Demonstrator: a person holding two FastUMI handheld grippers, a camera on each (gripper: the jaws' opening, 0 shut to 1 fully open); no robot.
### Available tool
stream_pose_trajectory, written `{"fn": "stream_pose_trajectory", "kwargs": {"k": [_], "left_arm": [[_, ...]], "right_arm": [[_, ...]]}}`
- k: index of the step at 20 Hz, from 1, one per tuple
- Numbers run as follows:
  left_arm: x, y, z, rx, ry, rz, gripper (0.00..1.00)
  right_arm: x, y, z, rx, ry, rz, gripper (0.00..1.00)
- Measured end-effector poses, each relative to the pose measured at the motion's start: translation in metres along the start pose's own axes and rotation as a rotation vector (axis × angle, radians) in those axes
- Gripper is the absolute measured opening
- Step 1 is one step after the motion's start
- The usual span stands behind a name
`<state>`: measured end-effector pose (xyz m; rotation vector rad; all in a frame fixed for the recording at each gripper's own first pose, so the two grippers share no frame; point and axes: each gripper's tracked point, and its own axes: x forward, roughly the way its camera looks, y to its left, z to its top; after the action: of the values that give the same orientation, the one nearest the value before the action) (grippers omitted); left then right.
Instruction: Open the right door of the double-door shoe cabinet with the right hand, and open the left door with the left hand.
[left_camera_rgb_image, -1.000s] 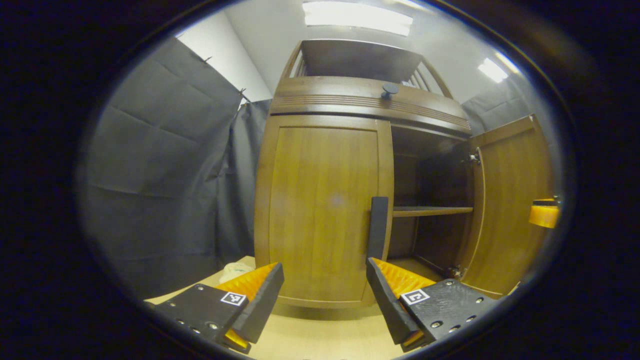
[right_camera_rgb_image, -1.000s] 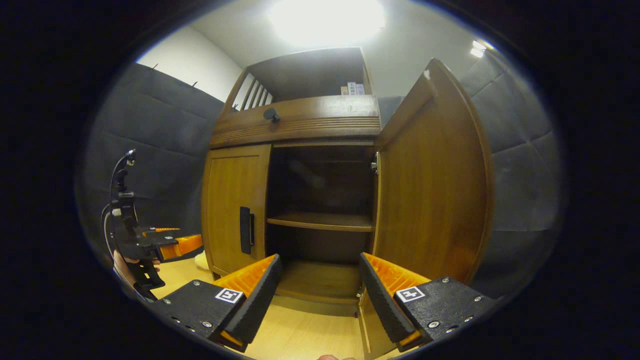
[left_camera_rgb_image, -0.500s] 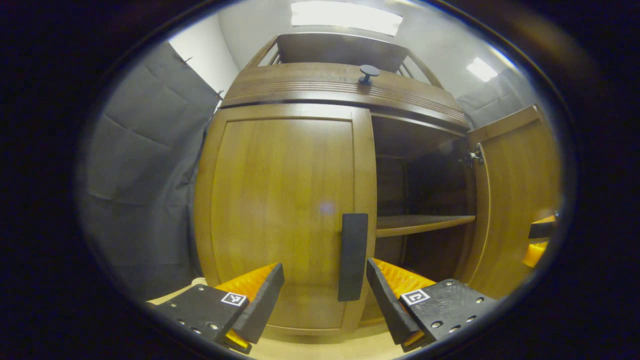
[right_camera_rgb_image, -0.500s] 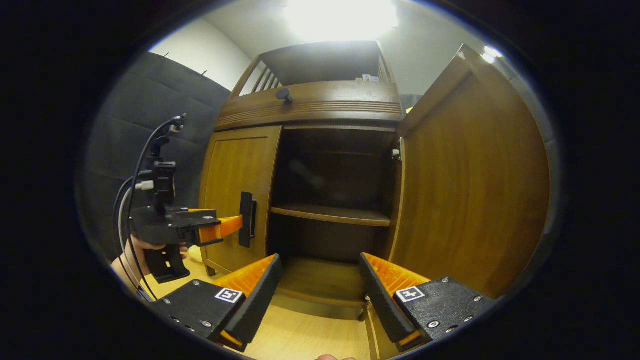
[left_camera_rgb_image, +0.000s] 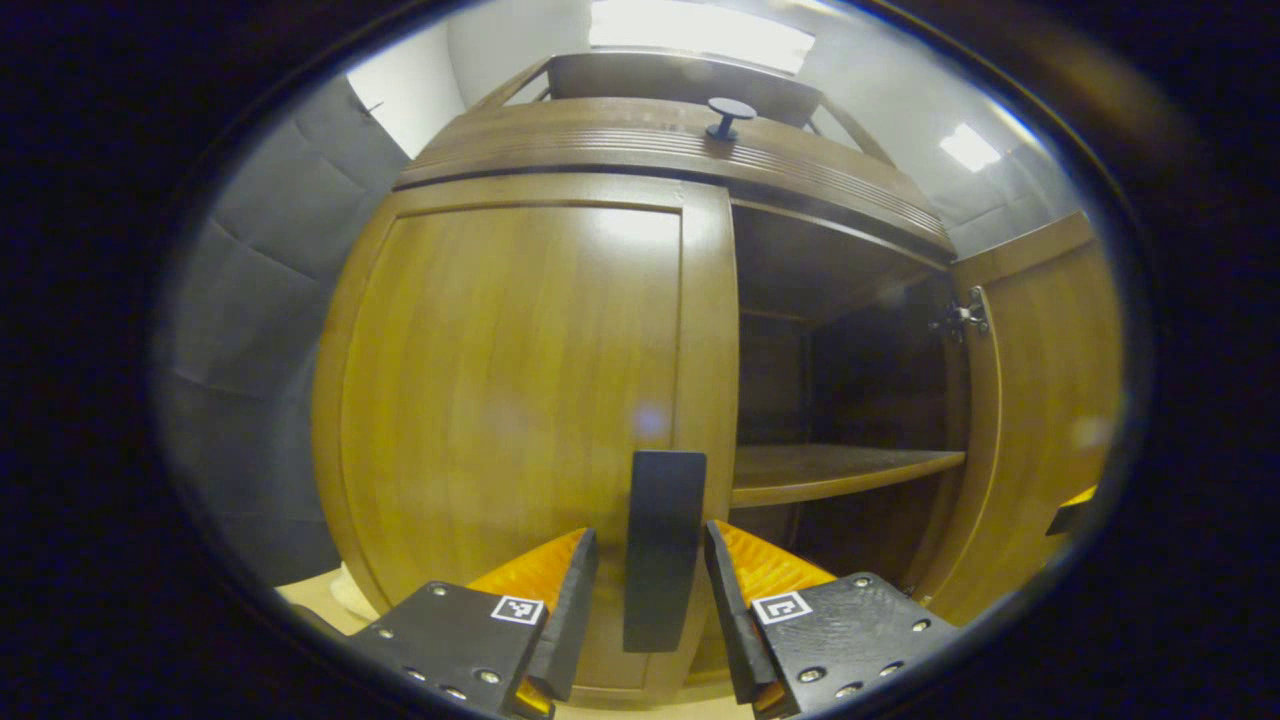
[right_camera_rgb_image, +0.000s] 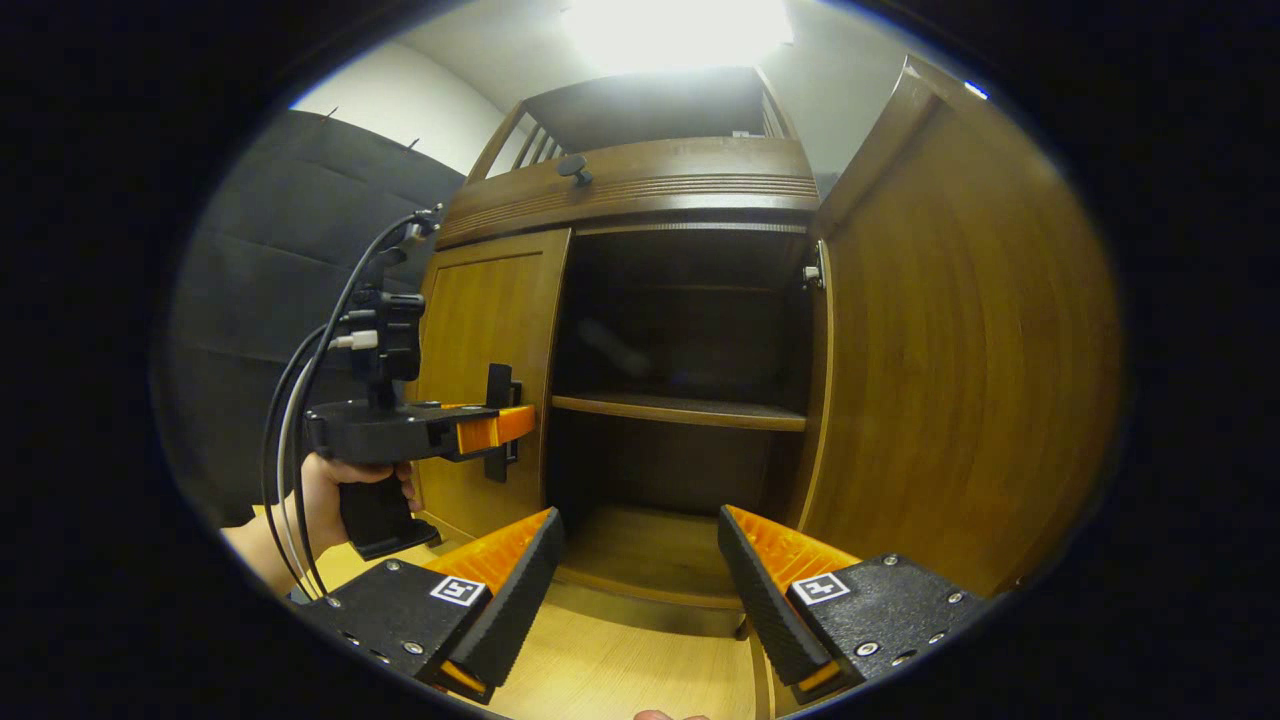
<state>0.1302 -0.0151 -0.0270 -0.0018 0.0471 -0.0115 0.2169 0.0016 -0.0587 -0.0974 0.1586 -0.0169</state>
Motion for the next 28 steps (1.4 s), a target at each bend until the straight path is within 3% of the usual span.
{"fn": "stream_pose_trajectory", "kwargs": {"k": [2, 5, 7, 8, 9, 12, 14, 15, 16, 19, 20, 21, 22, 28], "left_arm": [[0.011, 0.003, -0.007, 0.028, 0.003, 0.028, 0.44], [0.004, 0.002, -0.009, 0.020, 0.024, 0.012, 0.19], [0.004, 0.008, -0.008, 0.026, 0.036, -0.001, 0.28], [0.005, 0.009, -0.006, 0.031, 0.041, -0.003, 0.28], [0.004, 0.006, -0.004, 0.028, 0.044, -0.004, 0.21], [-0.001, 0.007, 0.006, 0.028, 0.038, -0.012, 0.21], [-0.007, 0.008, 0.009, 0.023, 0.031, -0.018, 0.21], [-0.010, 0.009, 0.013, 0.021, 0.030, -0.026, 0.28], [-0.013, 0.010, 0.018, 0.014, 0.028, -0.033, 0.21], [-0.020, 0.017, 0.036, 0.000, 0.020, -0.048, 0.21], [-0.022, 0.018, 0.041, -0.005, 0.017, -0.053, 0.28], [-0.026, 0.020, 0.042, -0.011, 0.016, -0.061, 0.21], [-0.026, 0.021, 0.043, -0.016, 0.016, -0.069, 0.28], [-0.033, 0.030, 0.058, -0.052, 0.021, -0.096, 0.28]], "right_arm": [[-0.001, 0.000, -0.003, 0.002, 0.002, -0.003, 0.95], [0.000, 0.001, -0.008, 0.017, 0.009, 0.007, 0.95], [0.000, 0.002, -0.009, 0.031, 0.012, 0.014, 0.95], [0.001, 0.001, -0.009, 0.036, 0.012, 0.012, 0.95], [0.001, 0.000, -0.010, 0.040, 0.011, 0.008, 0.96], [0.001, 0.000, -0.008, 0.052, 0.008, 0.000, 0.95], [0.000, 0.000, -0.005, 0.055, 0.002, -0.006, 0.95], [-0.002, 0.000, -0.003, 0.053, -0.001, -0.013, 0.96], [-0.003, -0.001, -0.004, 0.046, 0.002, -0.021, 0.95], [-0.007, 0.001, 0.000, 0.032, 0.001, -0.032, 0.95], [-0.007, 0.003, 0.000, 0.038, 0.001, -0.026, 0.96], [-0.007, 0.005, 0.001, 0.046, 0.000, -0.015, 0.95], [-0.009, 0.010, 0.004, 0.063, -0.006, 0.000, 0.95], [-0.022, 0.022, 0.018, 0.078, -0.037, -0.002, 0.95]]}}
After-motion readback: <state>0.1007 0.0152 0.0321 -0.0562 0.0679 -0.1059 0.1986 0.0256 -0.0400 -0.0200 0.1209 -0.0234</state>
